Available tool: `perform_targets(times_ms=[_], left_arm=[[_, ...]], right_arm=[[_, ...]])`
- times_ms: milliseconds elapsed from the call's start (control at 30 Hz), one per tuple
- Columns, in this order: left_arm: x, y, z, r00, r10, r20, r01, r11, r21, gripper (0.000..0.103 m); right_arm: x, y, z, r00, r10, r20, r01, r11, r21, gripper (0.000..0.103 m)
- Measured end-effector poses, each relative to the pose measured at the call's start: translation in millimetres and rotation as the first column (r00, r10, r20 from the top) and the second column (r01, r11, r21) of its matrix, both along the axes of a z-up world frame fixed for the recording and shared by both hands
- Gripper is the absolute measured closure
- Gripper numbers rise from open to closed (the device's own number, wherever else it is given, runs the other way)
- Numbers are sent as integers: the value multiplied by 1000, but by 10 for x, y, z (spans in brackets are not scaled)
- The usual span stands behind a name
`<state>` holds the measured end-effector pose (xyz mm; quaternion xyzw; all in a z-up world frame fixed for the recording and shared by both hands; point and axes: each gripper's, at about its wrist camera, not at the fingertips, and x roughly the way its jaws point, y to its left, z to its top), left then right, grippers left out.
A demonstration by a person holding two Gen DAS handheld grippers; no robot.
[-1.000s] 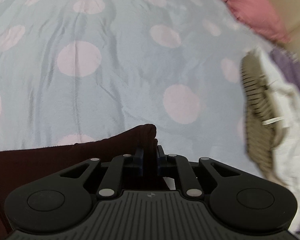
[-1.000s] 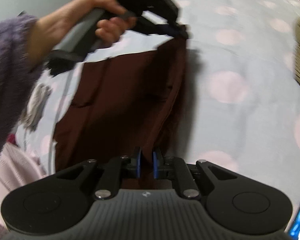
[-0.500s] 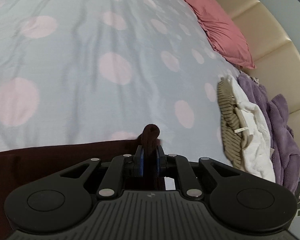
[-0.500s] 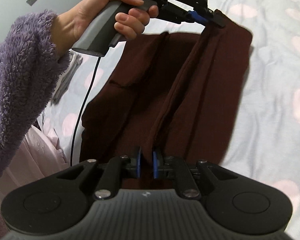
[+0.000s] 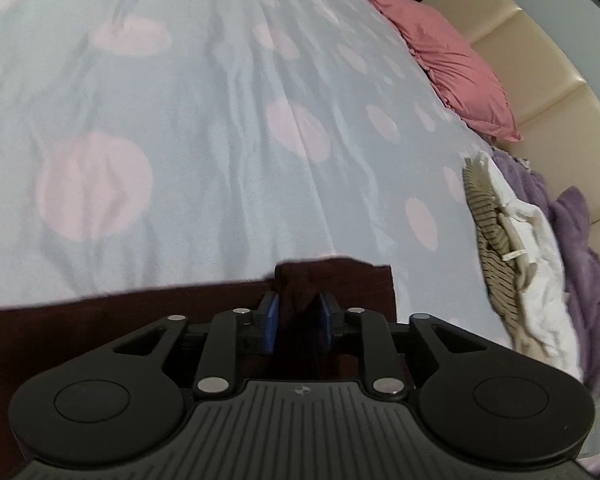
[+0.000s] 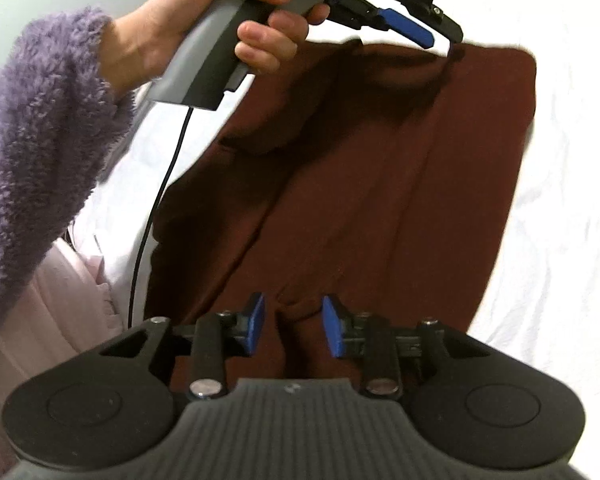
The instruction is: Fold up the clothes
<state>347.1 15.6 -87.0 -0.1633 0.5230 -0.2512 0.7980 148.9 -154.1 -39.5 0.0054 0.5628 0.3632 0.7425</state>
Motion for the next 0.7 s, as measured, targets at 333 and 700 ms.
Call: perform_targets(times_ms=[333, 700], left_arm=[[-474, -233, 343, 986, -164, 42, 163, 986, 22, 76], [-1295, -361, 2, 953, -303, -32, 304, 948, 95, 76]], right_arm=[[-194, -329, -64, 998, -24, 56, 31, 990, -137, 82], [-434, -478, -208, 1000, 16, 17, -14, 991, -136, 81]])
